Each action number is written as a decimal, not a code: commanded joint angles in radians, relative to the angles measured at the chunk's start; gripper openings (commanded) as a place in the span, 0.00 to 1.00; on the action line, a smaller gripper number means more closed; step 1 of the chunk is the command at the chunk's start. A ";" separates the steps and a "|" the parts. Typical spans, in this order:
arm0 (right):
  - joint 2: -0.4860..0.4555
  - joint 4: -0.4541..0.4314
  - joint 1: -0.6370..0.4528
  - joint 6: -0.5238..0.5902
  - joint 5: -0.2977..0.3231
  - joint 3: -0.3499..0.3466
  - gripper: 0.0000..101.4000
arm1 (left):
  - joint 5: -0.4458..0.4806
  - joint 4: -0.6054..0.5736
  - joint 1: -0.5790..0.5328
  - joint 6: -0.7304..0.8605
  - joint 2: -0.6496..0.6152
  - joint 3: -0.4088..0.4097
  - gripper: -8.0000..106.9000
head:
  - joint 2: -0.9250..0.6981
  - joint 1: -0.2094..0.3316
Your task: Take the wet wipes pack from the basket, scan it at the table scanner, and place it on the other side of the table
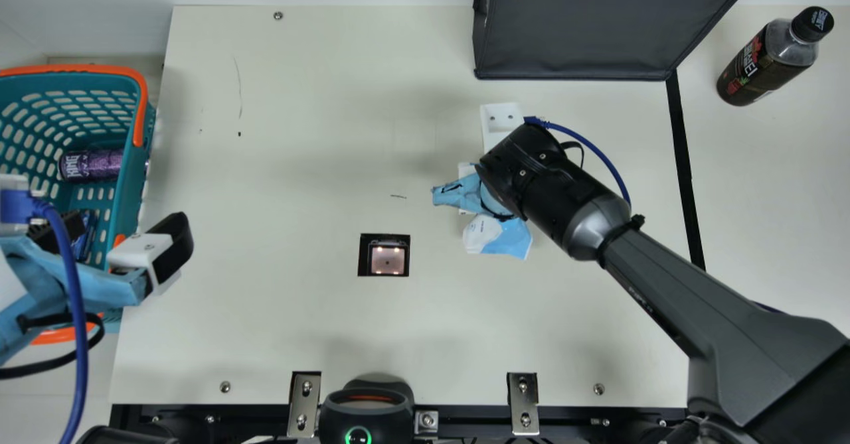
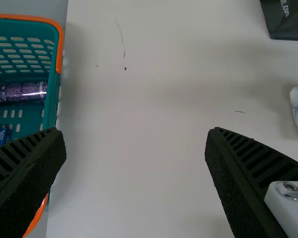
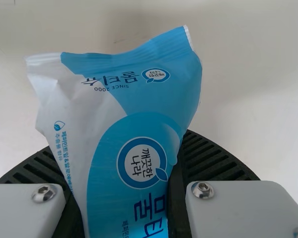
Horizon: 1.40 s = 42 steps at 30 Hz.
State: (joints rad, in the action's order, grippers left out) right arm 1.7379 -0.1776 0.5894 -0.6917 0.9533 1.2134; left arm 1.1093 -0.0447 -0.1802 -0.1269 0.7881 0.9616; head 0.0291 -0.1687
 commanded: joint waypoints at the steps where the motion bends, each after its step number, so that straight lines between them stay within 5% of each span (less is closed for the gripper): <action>1: -0.007 -0.008 0.001 0.005 0.012 0.008 0.00 | 0.000 0.000 0.000 0.000 0.000 0.000 0.85 | -0.002 0.030; 16: -0.050 -0.013 0.003 0.051 0.073 0.066 0.00 | 0.000 0.000 0.000 0.000 0.000 0.000 0.85 | -0.002 0.030; 23: -0.064 -0.002 -0.015 0.070 0.069 0.058 0.00 | 0.000 0.000 0.000 0.000 0.000 0.000 0.85 | 0.161 0.030; 31: -0.117 0.007 -0.125 0.113 0.050 -0.010 0.00 | 0.000 0.000 0.000 0.000 0.000 0.000 0.85 | 0.347 0.030; 42: -0.231 0.026 -0.400 0.254 0.031 -0.146 0.00 | 0.000 0.000 0.000 0.000 0.000 0.000 0.85 | 0.347 0.030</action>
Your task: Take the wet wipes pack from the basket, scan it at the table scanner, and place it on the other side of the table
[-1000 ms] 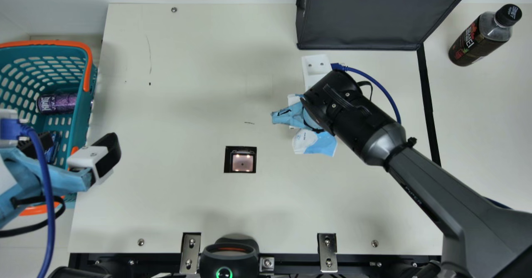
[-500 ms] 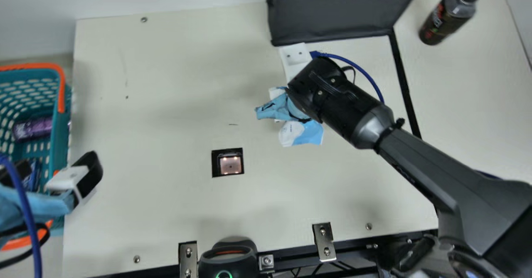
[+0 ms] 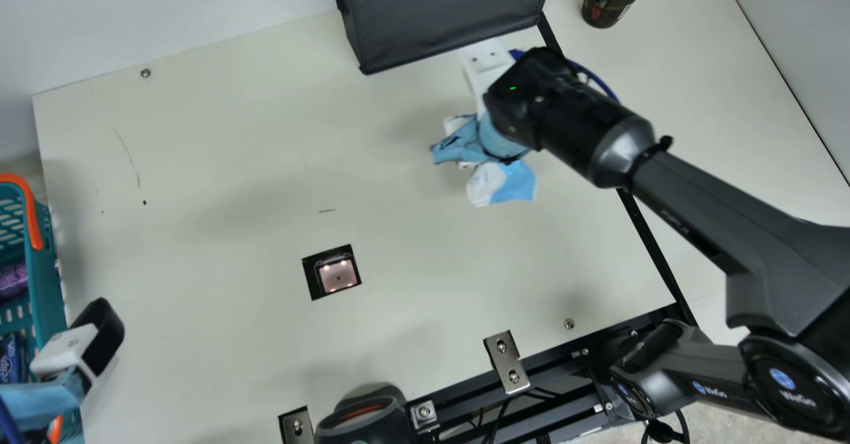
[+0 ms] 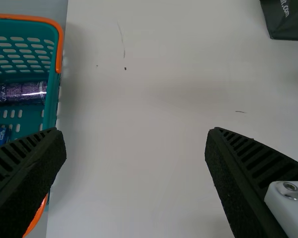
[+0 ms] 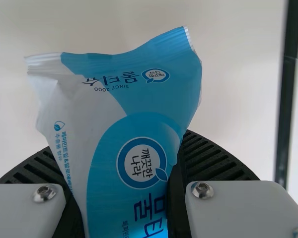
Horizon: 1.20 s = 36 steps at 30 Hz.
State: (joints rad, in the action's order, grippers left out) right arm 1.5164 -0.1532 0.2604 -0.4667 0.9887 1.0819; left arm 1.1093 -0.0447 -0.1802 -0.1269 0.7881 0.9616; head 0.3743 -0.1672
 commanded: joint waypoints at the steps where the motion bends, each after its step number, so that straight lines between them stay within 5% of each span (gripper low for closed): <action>1: -0.018 0.005 -0.100 0.047 -0.006 -0.024 0.00 | 0.000 0.000 0.000 0.000 0.000 0.000 0.85 | 0.002 0.029; 16: -0.041 0.105 -0.533 0.388 -0.036 -0.041 0.00 | 0.000 0.000 0.000 0.000 0.000 0.000 0.85 | 0.002 0.029; 36: 0.160 0.186 -0.850 0.701 -0.037 0.182 0.00 | 0.000 0.000 0.000 0.000 0.000 0.000 0.85 | 0.002 0.029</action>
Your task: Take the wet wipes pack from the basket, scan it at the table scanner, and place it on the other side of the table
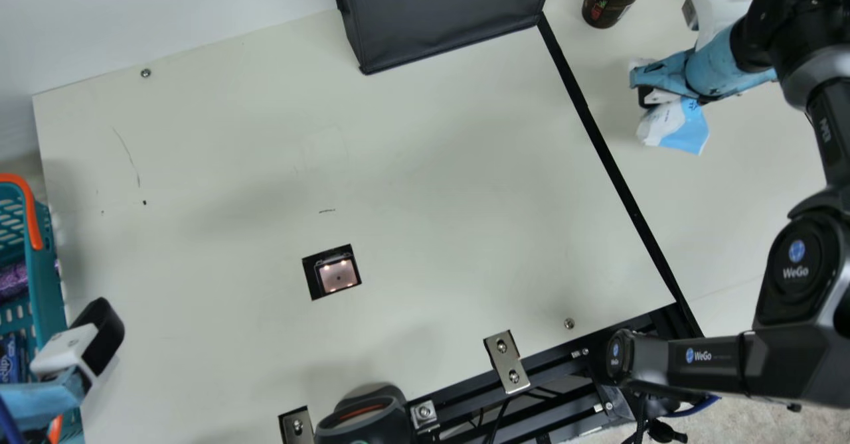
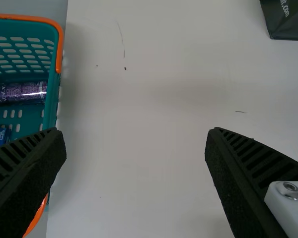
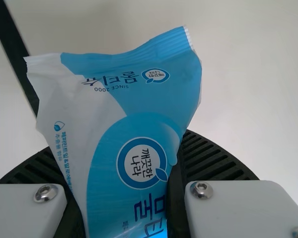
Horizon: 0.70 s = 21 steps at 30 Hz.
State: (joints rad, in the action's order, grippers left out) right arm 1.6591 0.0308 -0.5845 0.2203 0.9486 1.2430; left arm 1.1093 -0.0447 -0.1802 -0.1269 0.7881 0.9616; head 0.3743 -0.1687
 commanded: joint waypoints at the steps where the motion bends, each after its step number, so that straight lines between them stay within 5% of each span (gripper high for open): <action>1: 0.031 0.004 -0.012 0.025 0.005 0.037 0.00 | 0.000 0.000 0.000 0.000 0.000 0.000 0.85 | 0.002 0.030; 21: 0.307 -0.029 -0.082 0.233 0.052 0.399 0.00 | 0.000 0.000 0.000 0.000 0.000 0.000 0.85 | 0.002 0.030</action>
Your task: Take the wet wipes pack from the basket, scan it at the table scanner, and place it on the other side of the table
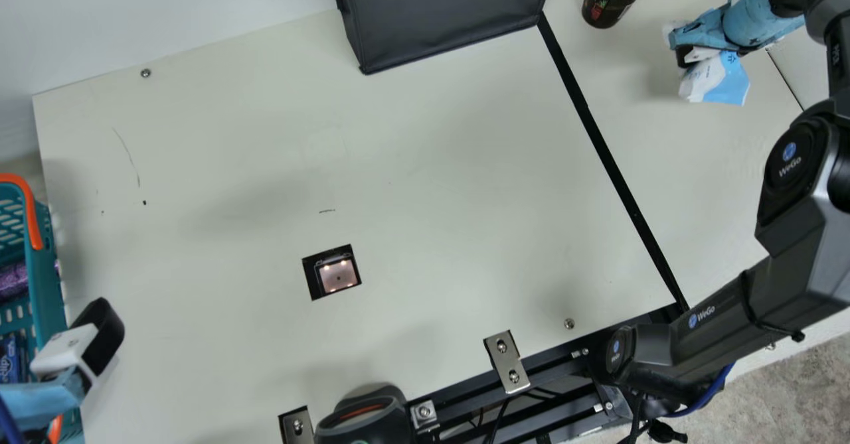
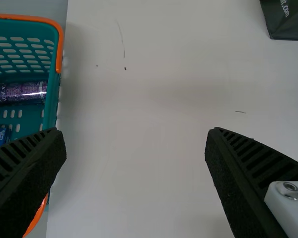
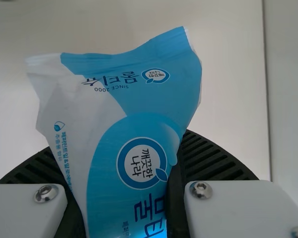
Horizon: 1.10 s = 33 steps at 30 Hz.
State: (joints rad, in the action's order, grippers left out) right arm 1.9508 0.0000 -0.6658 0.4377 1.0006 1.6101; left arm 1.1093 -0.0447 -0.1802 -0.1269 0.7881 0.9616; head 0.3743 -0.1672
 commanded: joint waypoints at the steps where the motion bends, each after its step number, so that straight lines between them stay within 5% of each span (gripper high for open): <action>1: 0.028 0.003 -0.003 0.028 0.001 0.049 0.00 | 0.000 0.000 0.000 0.000 0.000 0.000 0.85 | 0.002 0.029; 11: 0.125 -0.009 -0.021 0.145 -0.030 0.138 0.00 | 0.000 0.000 0.000 0.000 0.000 0.000 0.85 | 0.002 0.029; 24: 0.144 -0.033 -0.027 0.223 -0.124 0.080 0.00 | 0.000 0.000 0.000 0.000 0.000 0.000 0.85 | 0.002 0.029; 33: 0.139 -0.066 -0.026 0.227 -0.164 0.043 0.30 | 0.000 0.000 0.000 0.000 0.000 0.000 0.85 | 0.002 0.029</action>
State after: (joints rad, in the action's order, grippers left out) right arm 2.0908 -0.0607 -0.6924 0.6661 0.8378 1.6561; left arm 1.1093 -0.0447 -0.1802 -0.1269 0.7881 0.9616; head 0.3743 -0.1687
